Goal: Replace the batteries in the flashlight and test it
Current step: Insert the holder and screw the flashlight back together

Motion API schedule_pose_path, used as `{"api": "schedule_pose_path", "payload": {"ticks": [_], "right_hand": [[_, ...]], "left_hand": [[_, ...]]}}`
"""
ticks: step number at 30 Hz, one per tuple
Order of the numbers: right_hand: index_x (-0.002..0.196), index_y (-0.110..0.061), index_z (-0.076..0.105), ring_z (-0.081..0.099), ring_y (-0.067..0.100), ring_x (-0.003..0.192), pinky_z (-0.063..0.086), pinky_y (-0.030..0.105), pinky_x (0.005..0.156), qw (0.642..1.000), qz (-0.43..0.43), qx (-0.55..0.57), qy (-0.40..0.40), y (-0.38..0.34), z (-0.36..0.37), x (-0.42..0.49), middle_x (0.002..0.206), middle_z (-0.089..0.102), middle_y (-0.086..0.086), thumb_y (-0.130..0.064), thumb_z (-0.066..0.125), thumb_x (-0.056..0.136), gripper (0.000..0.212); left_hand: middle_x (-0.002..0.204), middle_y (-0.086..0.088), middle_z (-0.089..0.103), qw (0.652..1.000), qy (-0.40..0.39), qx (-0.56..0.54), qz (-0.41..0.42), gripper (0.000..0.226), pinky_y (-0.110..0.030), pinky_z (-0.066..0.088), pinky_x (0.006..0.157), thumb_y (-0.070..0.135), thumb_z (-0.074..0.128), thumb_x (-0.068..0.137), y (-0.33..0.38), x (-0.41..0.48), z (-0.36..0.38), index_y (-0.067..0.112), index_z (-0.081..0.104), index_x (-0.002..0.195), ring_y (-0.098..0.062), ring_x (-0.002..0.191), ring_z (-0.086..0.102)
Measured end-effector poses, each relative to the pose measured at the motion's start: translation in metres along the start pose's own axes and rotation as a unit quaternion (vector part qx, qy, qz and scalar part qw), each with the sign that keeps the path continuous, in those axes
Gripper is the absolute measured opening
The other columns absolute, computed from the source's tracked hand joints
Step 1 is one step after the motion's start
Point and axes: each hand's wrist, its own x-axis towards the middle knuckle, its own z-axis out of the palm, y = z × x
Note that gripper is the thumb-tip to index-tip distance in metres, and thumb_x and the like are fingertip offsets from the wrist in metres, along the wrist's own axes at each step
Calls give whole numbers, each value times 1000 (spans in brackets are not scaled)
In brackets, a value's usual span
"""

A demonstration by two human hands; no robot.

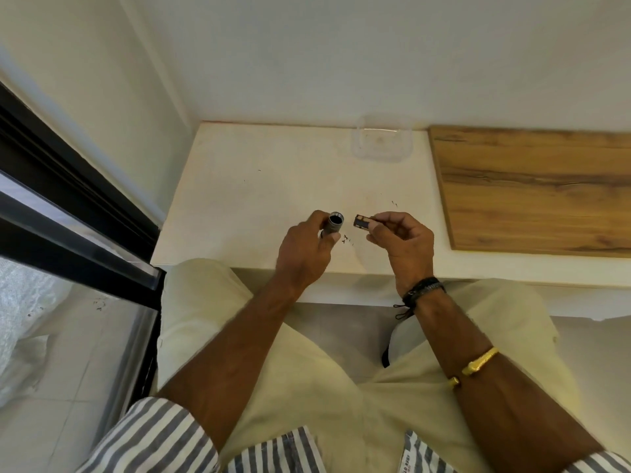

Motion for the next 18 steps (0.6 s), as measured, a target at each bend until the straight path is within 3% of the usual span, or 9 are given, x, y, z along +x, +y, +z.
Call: {"api": "schedule_pose_path", "payload": {"ticks": [2, 4, 9, 18], "right_hand": [[93, -14, 79, 72, 36, 99, 58, 53, 93, 1000, -1, 5, -8, -1, -1, -1, 109, 69, 30, -10, 80, 74, 20], [95, -13, 78, 72, 37, 101, 57, 52, 96, 1000, -9, 12, -16, -2, -3, -2, 110, 69, 29, -1, 77, 78, 21], [106, -4, 73, 73, 27, 93, 61, 43, 86, 999, -36, -1, -21, -5, -4, -6, 105, 72, 23, 5, 78, 80, 28], [97, -7, 74, 76, 19, 79, 64, 39, 71, 991, -76, -106, -9, 2, -5, -7, 88, 78, 3, -16, 85, 80, 22]], "left_hand": [[108, -3, 69, 998, -14, 57, 14, 29, -34, 49, 80, 33, 58, 96, -2, -2, 1, 20, 56, 123, -21, 97, 59], [103, -1, 67, 994, -19, 103, 30, 28, -39, 49, 80, 35, 58, 95, -4, -2, 1, 22, 56, 121, -20, 94, 52], [103, 4, 65, 986, -25, 148, 71, 28, -32, 41, 80, 34, 59, 95, -3, -1, 0, 24, 58, 121, -15, 95, 46], [110, 1, 65, 979, -38, 171, 108, 32, -34, 40, 85, 34, 55, 97, 6, -4, 6, 23, 58, 127, -19, 102, 48]]}}
